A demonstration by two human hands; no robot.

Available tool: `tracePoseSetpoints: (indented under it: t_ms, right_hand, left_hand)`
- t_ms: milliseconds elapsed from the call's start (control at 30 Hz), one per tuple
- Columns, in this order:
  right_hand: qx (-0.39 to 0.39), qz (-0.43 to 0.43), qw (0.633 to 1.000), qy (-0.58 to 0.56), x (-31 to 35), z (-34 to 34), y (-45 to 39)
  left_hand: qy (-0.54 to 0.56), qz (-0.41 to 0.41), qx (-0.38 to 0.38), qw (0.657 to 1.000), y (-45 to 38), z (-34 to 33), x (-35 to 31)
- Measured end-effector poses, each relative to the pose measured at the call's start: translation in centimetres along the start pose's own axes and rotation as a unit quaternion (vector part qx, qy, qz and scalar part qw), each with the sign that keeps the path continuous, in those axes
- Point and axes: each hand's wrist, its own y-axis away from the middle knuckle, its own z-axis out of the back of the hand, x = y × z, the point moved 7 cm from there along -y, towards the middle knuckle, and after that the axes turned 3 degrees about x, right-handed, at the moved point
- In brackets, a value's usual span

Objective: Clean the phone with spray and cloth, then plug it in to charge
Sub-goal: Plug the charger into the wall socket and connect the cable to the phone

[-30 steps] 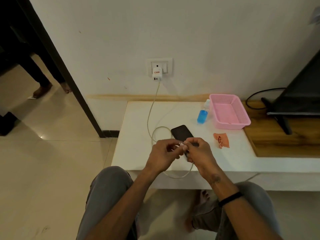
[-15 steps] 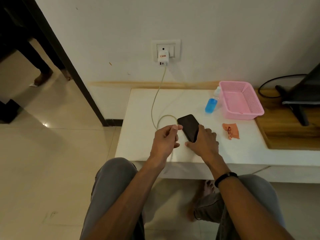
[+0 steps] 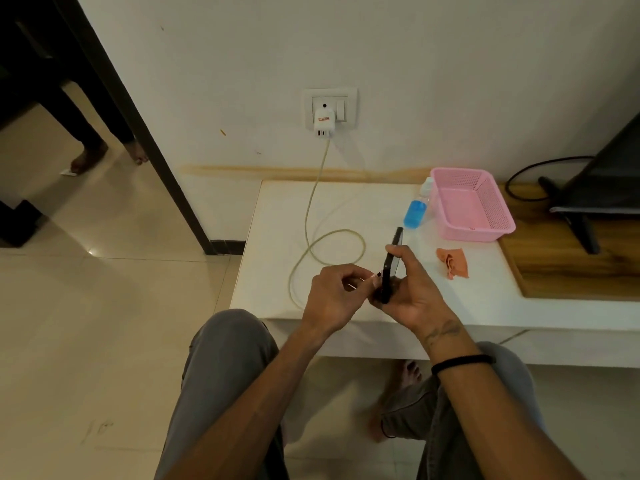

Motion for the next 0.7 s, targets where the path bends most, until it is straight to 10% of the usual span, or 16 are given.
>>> tracePoseSetpoints:
  t_ms: [700]
  right_hand:
    - [0.023,0.005,0.999,-0.041,-0.36,-0.60,-0.03]
  left_hand:
    - [-0.064,-0.068,-0.046,0.995,0.42,-0.93,-0.81]
